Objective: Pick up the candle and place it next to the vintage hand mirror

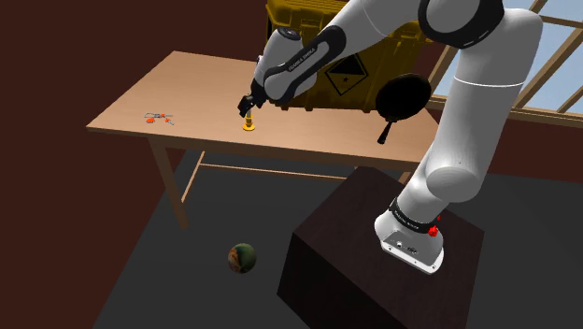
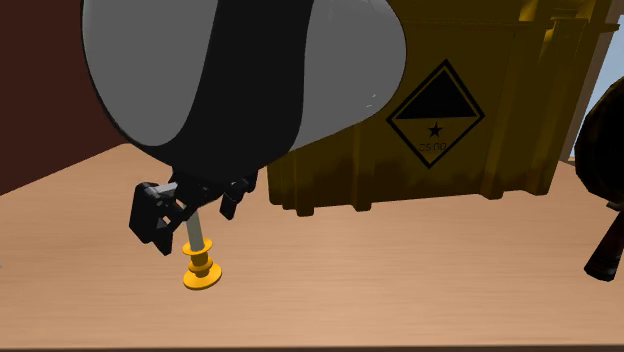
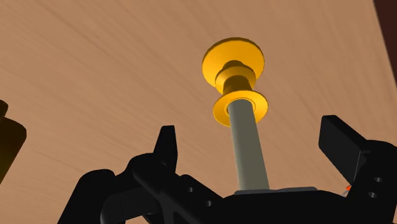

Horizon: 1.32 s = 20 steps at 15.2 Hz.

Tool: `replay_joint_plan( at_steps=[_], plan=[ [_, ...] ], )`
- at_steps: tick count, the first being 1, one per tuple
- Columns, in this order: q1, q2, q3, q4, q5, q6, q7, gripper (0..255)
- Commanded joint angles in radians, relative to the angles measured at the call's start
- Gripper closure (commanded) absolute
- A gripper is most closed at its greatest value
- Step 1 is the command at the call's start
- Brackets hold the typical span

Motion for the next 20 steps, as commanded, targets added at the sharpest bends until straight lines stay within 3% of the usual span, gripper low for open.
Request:
replay_joint_plan(
  at_steps=[1,5,6,15,20],
  plan=[
    [0.000,0.002,0.000,0.002,0.000,0.001,-0.001,0],
    [0.000,0.002,0.000,0.002,0.000,0.001,-0.001,0],
    [0.000,0.002,0.000,0.002,0.000,0.001,-0.001,255],
    [0.000,0.002,0.000,0.002,0.000,0.001,-0.001,255],
    [0.001,-0.046,-0.001,0.013,-0.002,-0.059,0.000,255]
  ],
)
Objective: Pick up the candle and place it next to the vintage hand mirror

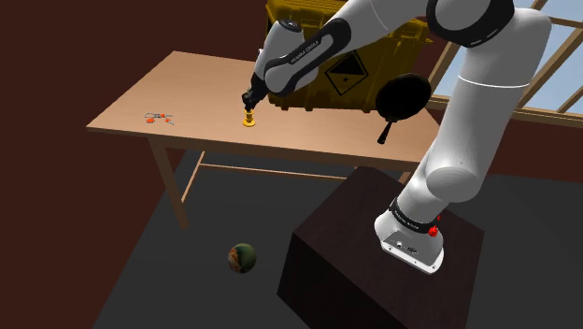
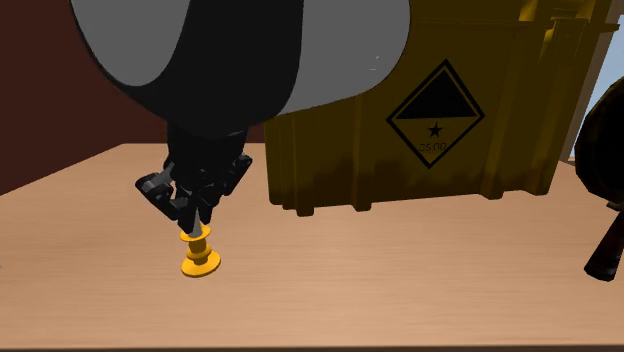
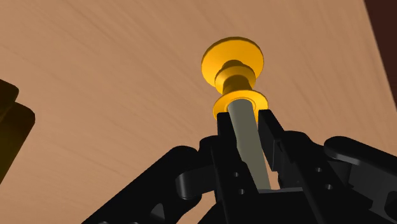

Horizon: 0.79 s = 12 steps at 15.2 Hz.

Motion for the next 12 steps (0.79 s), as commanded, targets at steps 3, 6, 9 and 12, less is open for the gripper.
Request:
replay_joint_plan(
  at_steps=[3,6,9,12],
  plan=[
    [0.001,-0.035,-0.001,0.014,-0.002,-0.049,0.001,255],
    [0.001,-0.060,-0.001,0.025,-0.003,-0.086,0.001,255],
    [0.001,-0.084,-0.001,0.039,-0.004,-0.123,0.002,255],
    [0.002,-0.106,-0.002,0.055,-0.004,-0.161,0.002,255]
  ],
)
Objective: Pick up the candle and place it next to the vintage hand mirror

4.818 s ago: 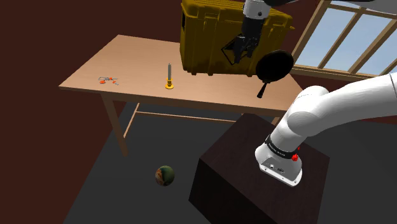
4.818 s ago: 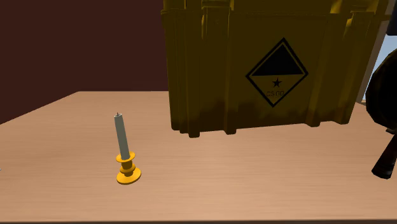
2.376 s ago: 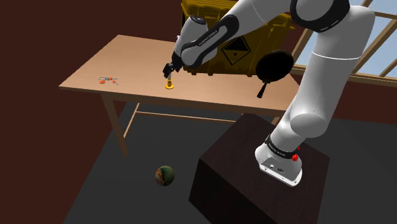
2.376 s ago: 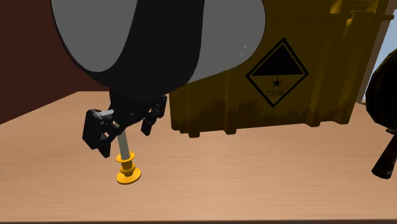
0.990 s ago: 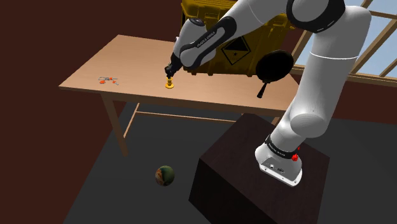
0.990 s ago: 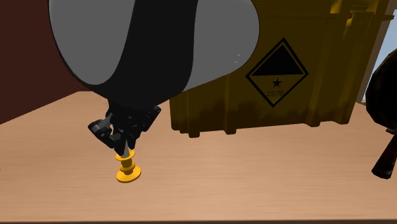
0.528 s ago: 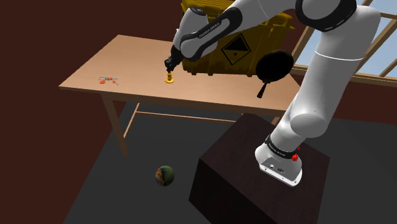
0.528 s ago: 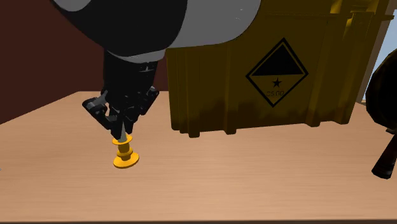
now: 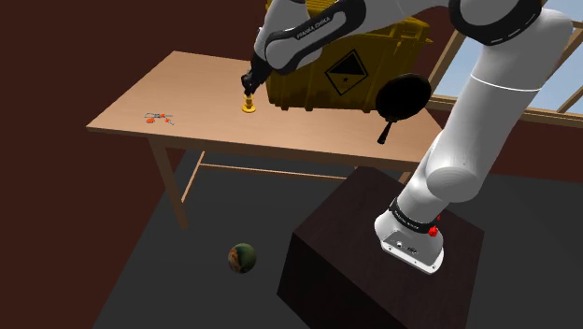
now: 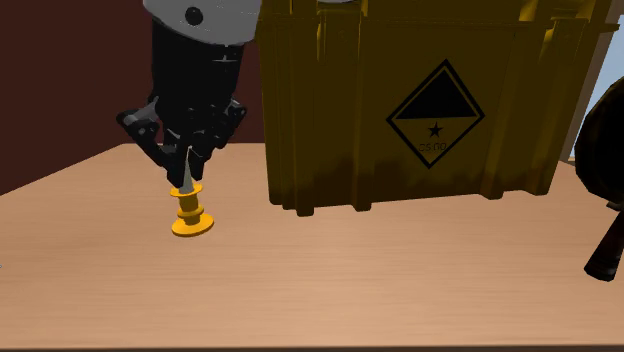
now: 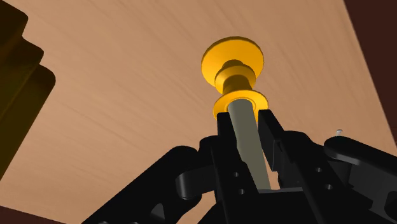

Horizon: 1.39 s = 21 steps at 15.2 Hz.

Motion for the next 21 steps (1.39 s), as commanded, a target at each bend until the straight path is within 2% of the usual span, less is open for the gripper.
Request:
replay_joint_plan(
  at_steps=[1,21],
  plan=[
    [-0.001,-0.016,0.000,0.008,0.001,-0.025,-0.002,255],
    [0.000,-0.115,0.000,0.166,-0.001,-0.281,-0.003,255]
  ],
)
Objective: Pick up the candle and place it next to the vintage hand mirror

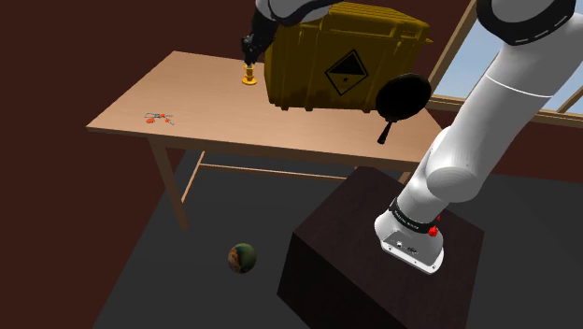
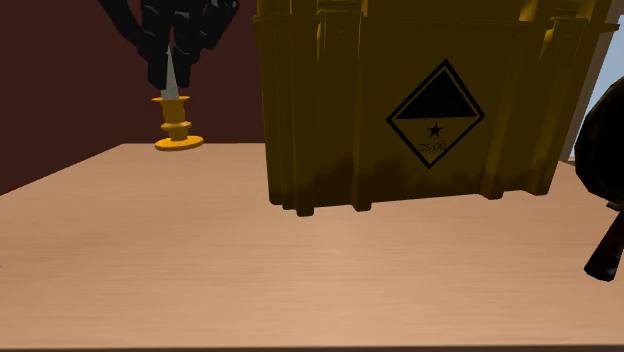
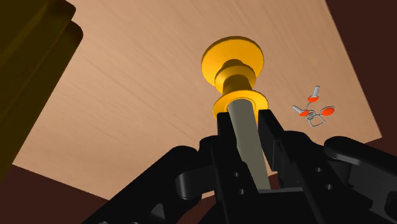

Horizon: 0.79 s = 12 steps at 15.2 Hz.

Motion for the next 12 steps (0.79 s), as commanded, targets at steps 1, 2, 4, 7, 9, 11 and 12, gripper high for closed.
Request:
replay_joint_plan(
  at_steps=[1,2,4,7,9,11,12],
  plan=[
    [0.000,-0.005,0.000,0.022,0.000,-0.027,0.000,255],
    [0.000,-0.007,0.000,0.032,0.000,-0.040,0.000,255],
    [0.000,-0.012,0.000,0.054,0.000,-0.066,-0.001,255],
    [0.000,-0.017,0.000,0.088,0.000,-0.106,-0.001,255],
    [0.000,-0.020,0.000,0.112,0.000,-0.132,-0.001,255],
    [0.000,-0.021,0.000,0.137,0.001,-0.159,-0.002,255],
    [0.000,-0.022,0.000,0.150,0.001,-0.172,-0.002,255]
  ],
)
